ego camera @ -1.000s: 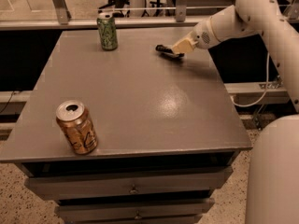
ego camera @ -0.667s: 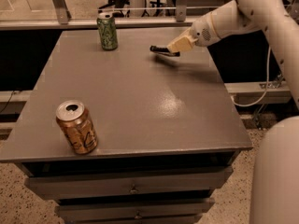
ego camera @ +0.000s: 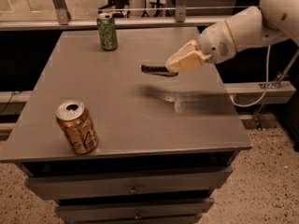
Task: Move rxbar chocolate near orange can
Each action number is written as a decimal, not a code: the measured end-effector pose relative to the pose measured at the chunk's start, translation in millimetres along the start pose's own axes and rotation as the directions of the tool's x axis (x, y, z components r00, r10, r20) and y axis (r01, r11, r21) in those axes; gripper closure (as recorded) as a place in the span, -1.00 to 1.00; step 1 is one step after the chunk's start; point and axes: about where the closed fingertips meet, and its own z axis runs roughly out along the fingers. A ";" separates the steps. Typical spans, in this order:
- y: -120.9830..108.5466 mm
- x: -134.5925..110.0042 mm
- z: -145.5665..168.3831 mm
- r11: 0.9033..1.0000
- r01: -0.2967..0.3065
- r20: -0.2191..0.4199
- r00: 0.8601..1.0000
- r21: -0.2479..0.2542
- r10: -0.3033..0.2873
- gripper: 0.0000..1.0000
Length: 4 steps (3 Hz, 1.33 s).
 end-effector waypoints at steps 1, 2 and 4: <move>68.4 17.3 11.0 0.994 0.040 -0.029 0.999 -0.098 -0.043 1.00; 124.5 29.8 39.7 0.978 0.088 -0.054 0.993 -0.189 -0.100 1.00; 163.0 26.0 68.3 0.957 0.143 -0.052 0.986 -0.252 -0.161 0.65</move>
Offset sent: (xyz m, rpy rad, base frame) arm -0.1669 0.0511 -0.0530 -0.0646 0.0371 0.2904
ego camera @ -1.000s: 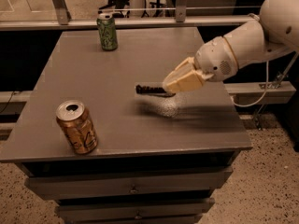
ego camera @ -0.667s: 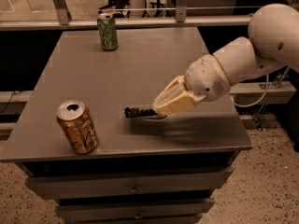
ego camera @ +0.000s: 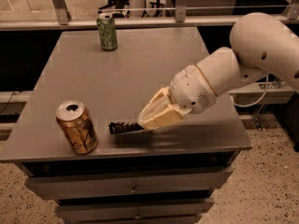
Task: Move rxbar chocolate near orange can
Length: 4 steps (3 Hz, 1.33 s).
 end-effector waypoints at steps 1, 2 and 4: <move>5.0 -4.1 11.3 1.000 0.018 -0.007 1.000 -0.010 -0.018 0.19; 5.7 -5.4 21.8 1.000 0.026 -0.017 1.000 -0.005 -0.026 -0.43; -13.9 7.4 15.2 0.999 -0.008 -0.039 0.999 0.052 0.010 -1.00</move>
Offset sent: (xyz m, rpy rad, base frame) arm -0.0113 0.0240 -0.0086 -0.0127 -0.0294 0.0233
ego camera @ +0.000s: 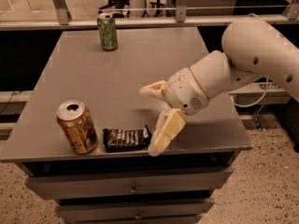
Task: Move rxbar chocolate near orange can
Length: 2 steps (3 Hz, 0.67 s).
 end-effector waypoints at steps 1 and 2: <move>-43.9 18.0 -50.9 0.992 -0.014 -0.036 0.999 0.129 0.019 -1.00; -41.7 13.1 -48.1 0.992 -0.008 -0.031 0.999 0.122 0.012 -1.00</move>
Offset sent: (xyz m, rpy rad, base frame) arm 0.0364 -0.0354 0.0051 -0.0351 -0.0420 -0.0803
